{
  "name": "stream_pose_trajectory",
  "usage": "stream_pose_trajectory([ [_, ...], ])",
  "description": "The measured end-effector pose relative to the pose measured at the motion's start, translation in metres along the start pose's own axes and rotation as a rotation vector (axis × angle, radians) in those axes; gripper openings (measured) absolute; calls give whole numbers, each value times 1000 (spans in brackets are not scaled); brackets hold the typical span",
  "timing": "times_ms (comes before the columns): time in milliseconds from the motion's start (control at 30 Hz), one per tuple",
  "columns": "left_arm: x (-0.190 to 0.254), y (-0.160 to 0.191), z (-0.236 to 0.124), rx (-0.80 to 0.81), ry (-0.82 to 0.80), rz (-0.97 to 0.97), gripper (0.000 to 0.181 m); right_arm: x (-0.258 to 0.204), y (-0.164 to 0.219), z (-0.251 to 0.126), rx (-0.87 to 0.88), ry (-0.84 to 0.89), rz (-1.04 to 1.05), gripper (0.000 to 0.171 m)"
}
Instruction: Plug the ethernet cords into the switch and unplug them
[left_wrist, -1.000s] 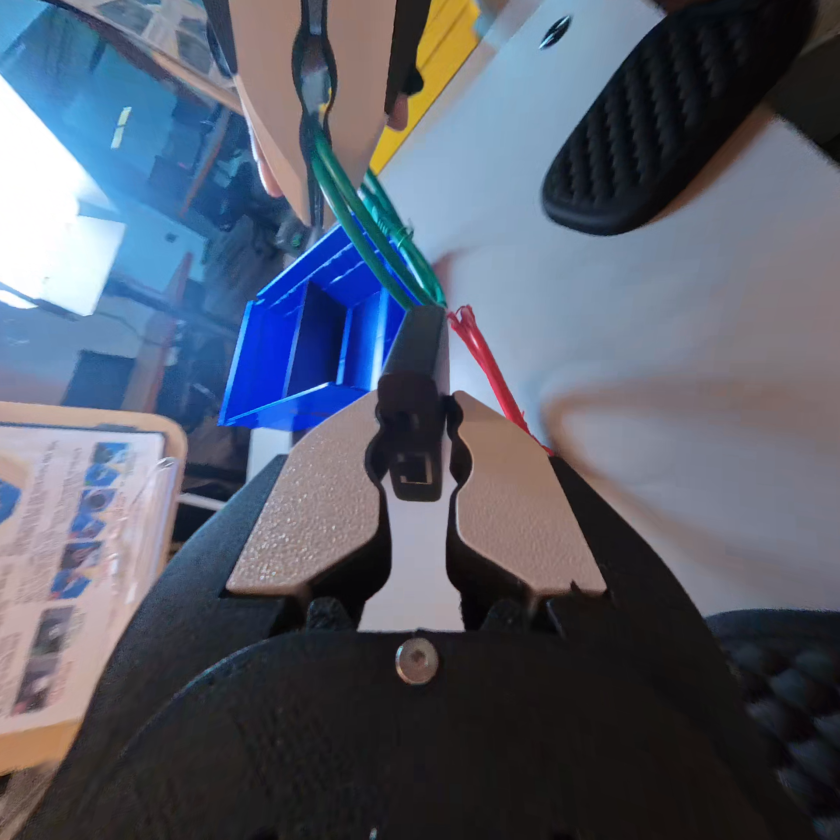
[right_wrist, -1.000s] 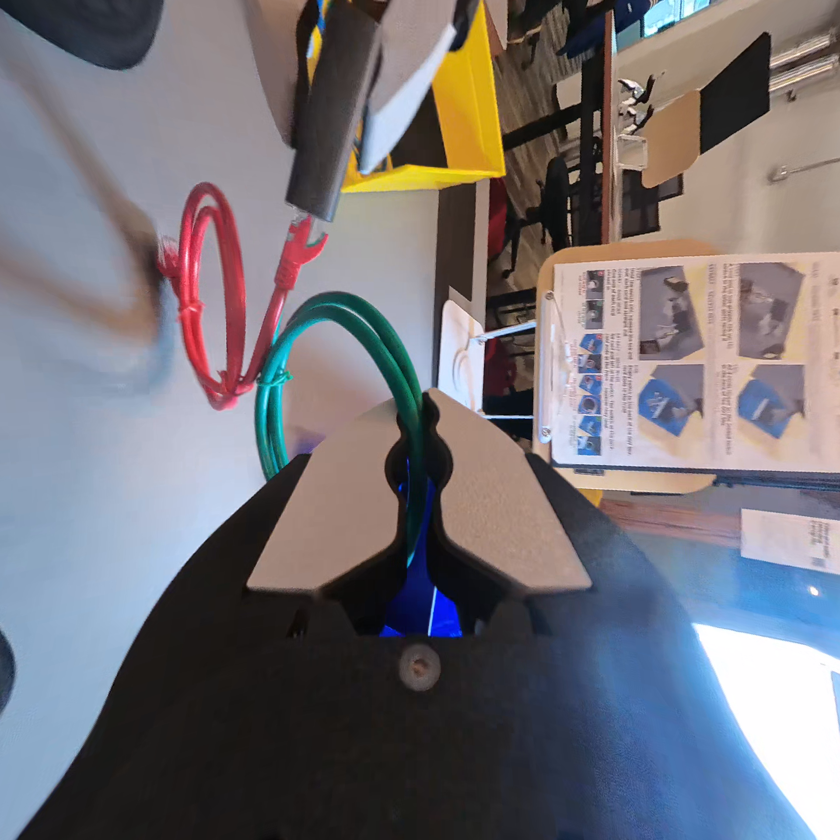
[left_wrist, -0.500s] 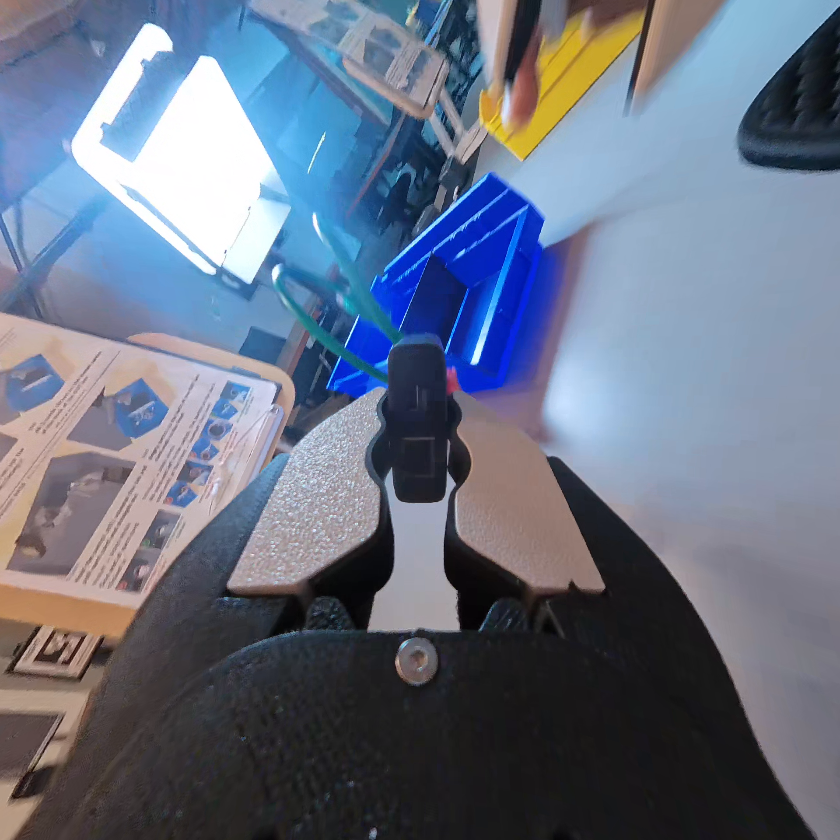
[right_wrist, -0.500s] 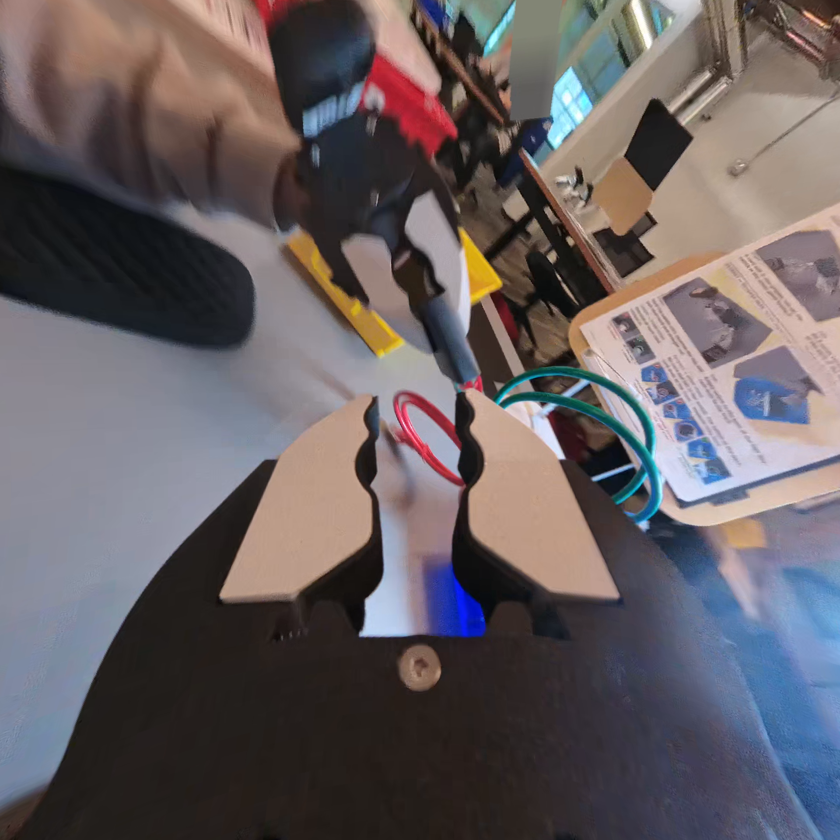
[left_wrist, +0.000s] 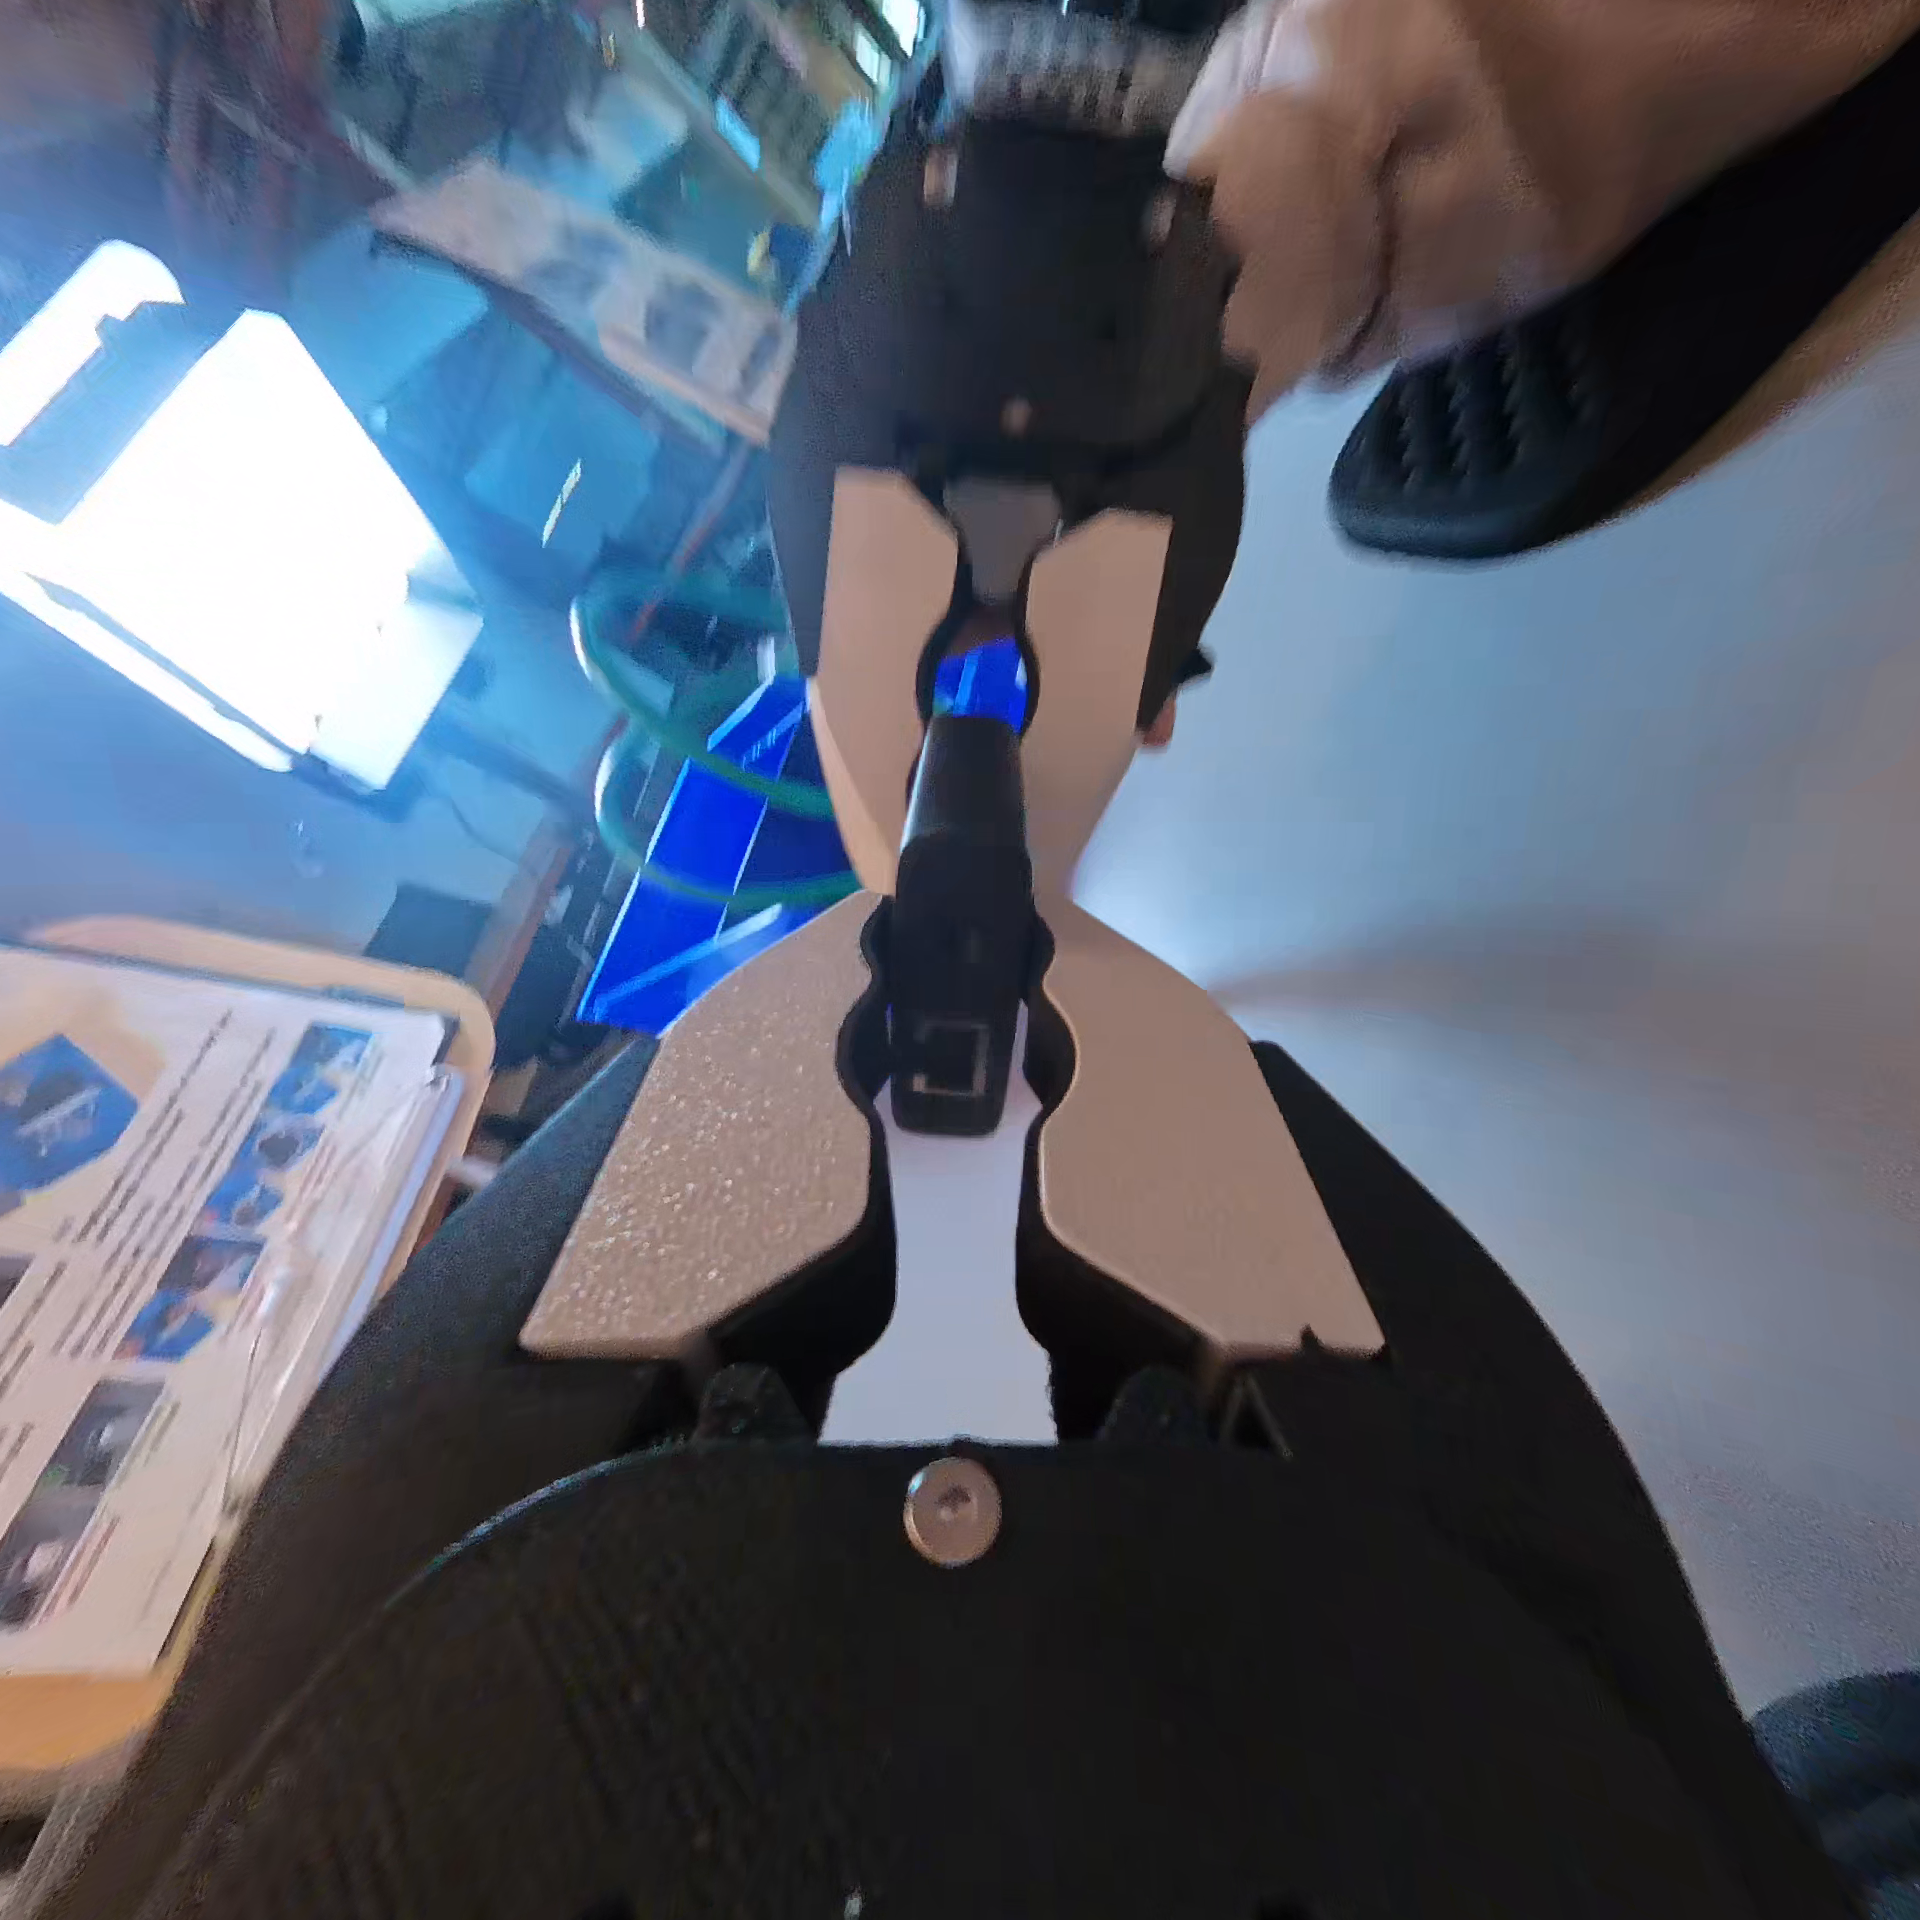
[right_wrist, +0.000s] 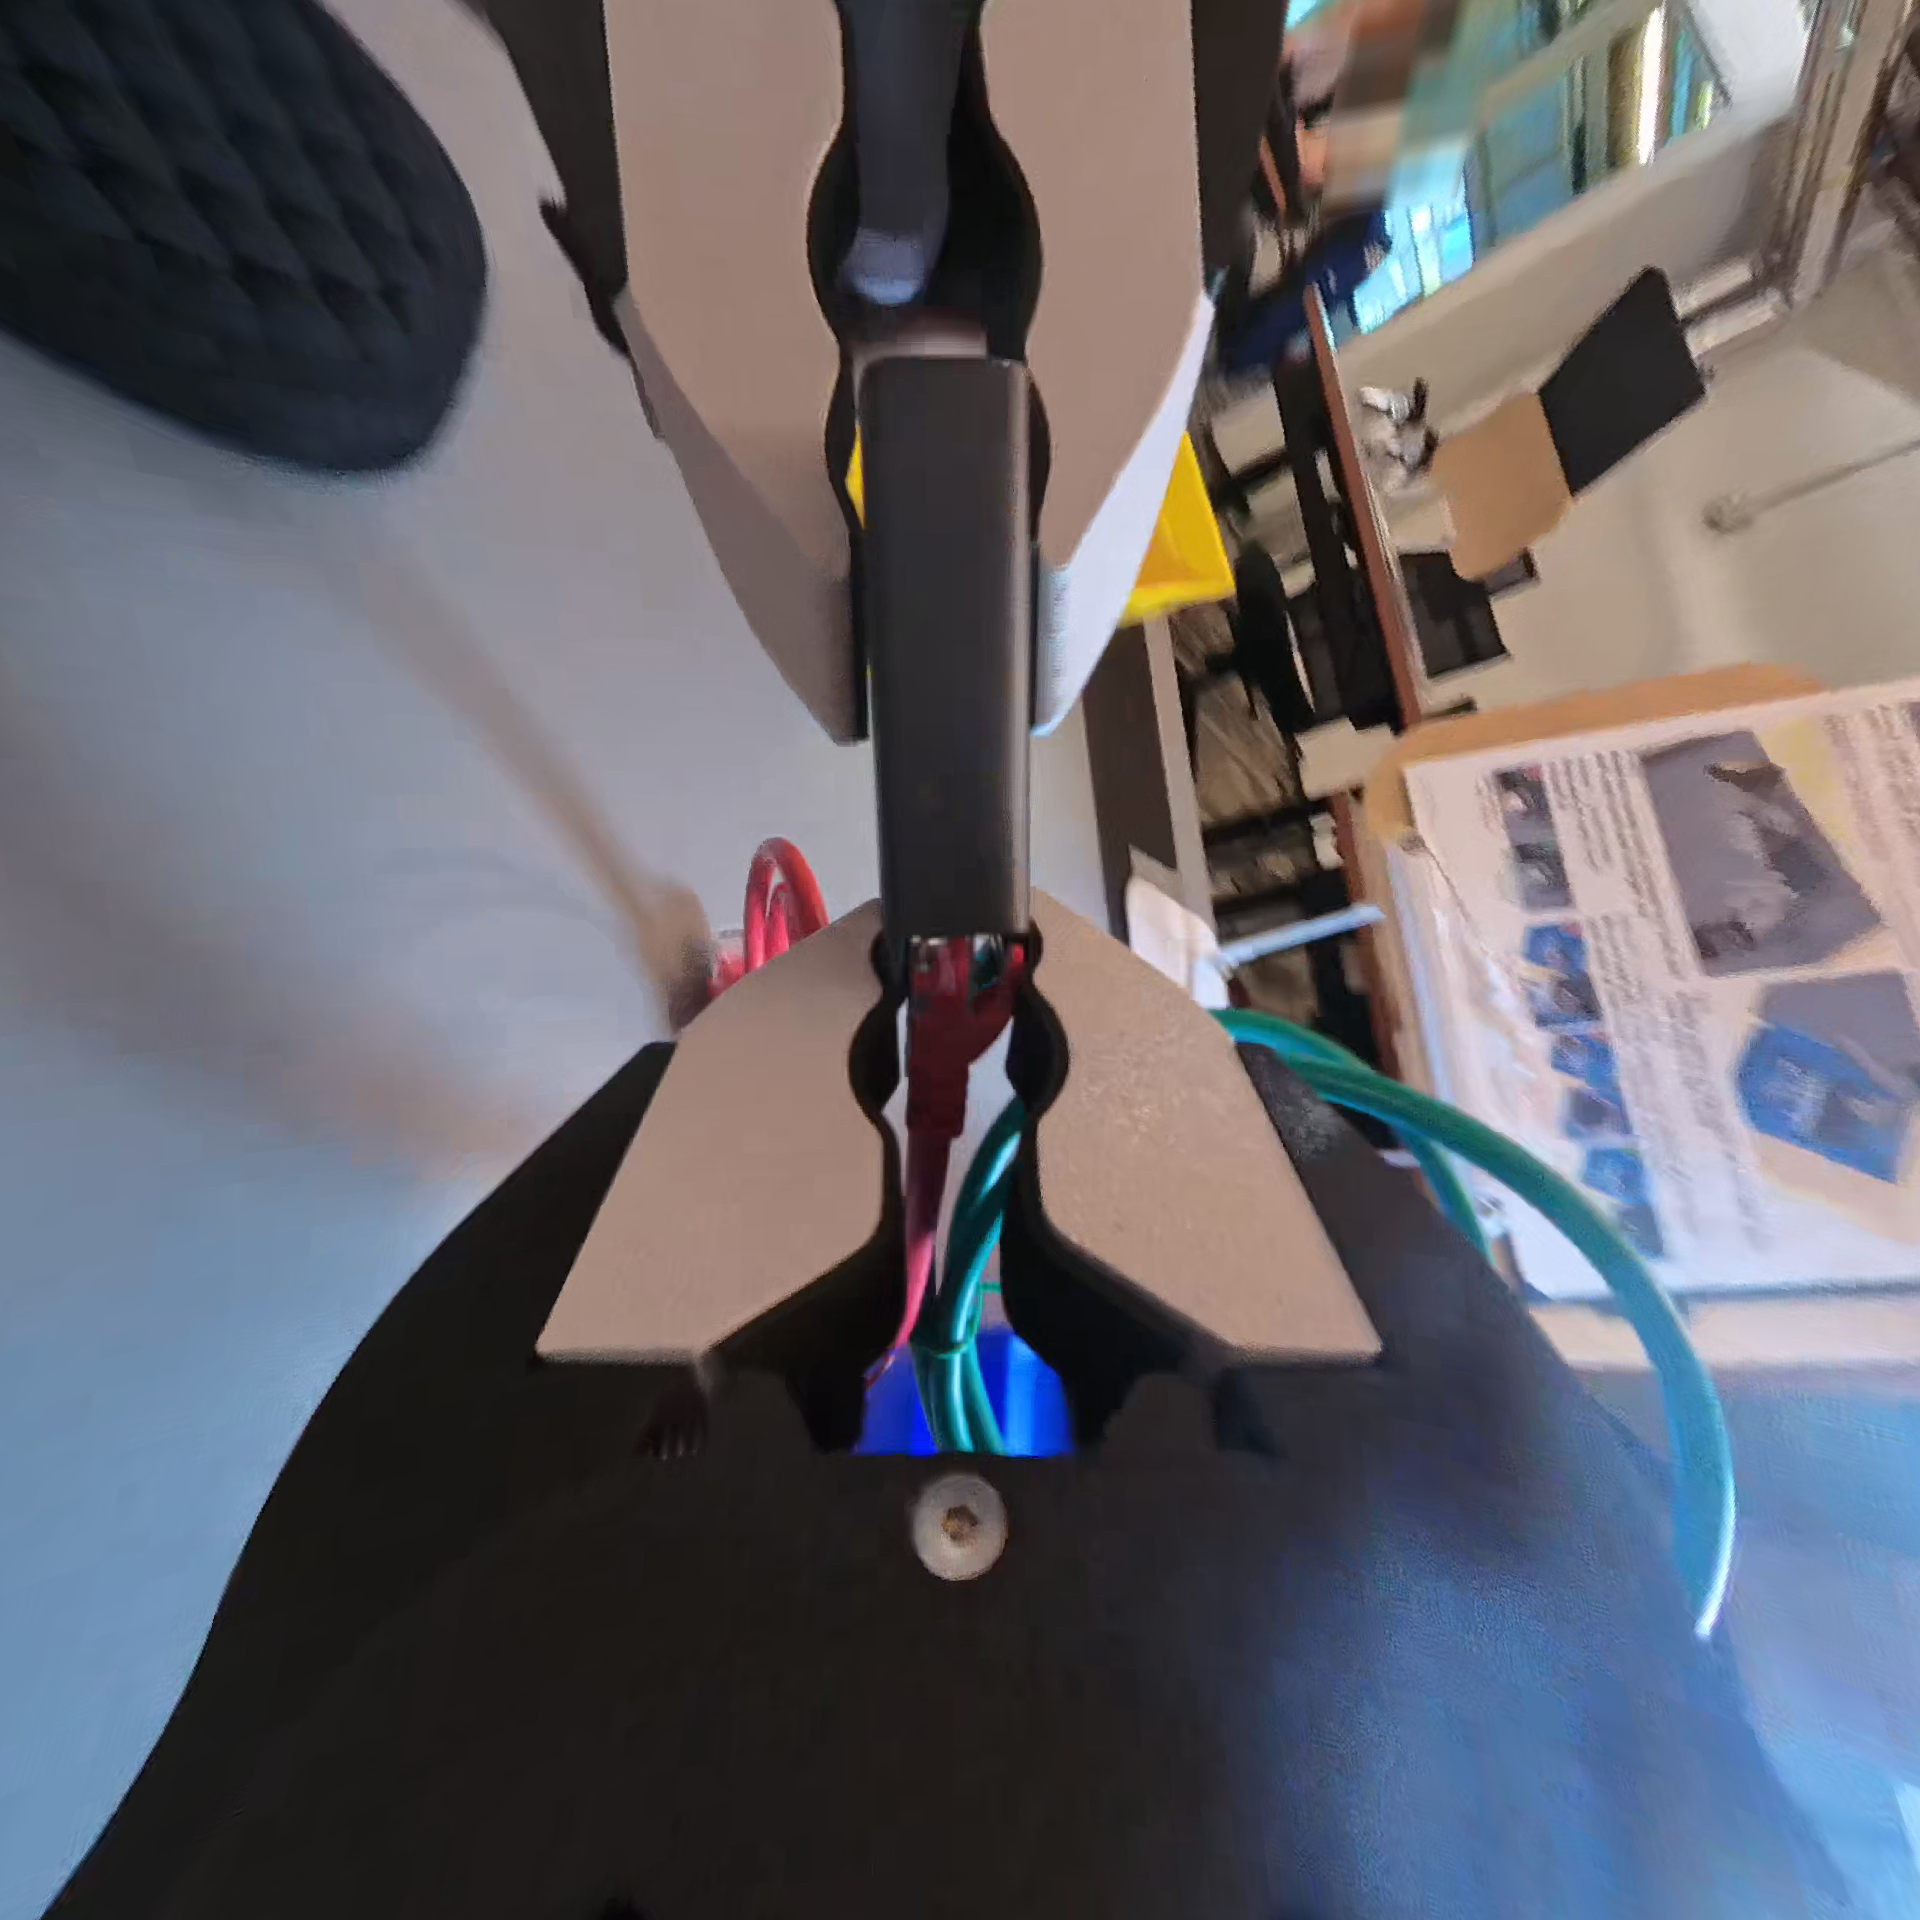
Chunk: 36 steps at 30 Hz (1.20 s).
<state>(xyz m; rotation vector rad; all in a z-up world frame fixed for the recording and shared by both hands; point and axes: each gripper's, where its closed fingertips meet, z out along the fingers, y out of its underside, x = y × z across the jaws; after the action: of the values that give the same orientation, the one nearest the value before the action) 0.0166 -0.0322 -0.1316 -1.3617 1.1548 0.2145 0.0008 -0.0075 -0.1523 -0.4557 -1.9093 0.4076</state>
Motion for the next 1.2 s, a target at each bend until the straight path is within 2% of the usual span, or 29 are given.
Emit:
stream_pose_trajectory([
  [100, -1, 20, 2, -96, -28, 8, 22, 1, 13, -3, -164, 13, -38, 16],
  [200, 4, 28, 6, -192, -74, 124, 22, 1, 22, -5, -319, 66, -155, 16],
  [300, 12, 34, 9, -243, -97, 180, 21, -8, 24, -4, -355, 51, -167, 16],
  [600, 1, 29, 0, -145, -203, 256, 22, 0, -1, -19, -135, 175, -174, 20],
  [767, -6, 24, -4, -145, -240, 291, 22, 8, -8, -28, -121, 236, -211, 24],
  [900, -19, 31, -12, -174, -277, 262, 22, 15, -14, -37, -102, 242, -155, 24],
  [1200, -1, 20, 1, -133, -210, 305, 22, 6, -10, -6, -117, 235, -273, 33],
])
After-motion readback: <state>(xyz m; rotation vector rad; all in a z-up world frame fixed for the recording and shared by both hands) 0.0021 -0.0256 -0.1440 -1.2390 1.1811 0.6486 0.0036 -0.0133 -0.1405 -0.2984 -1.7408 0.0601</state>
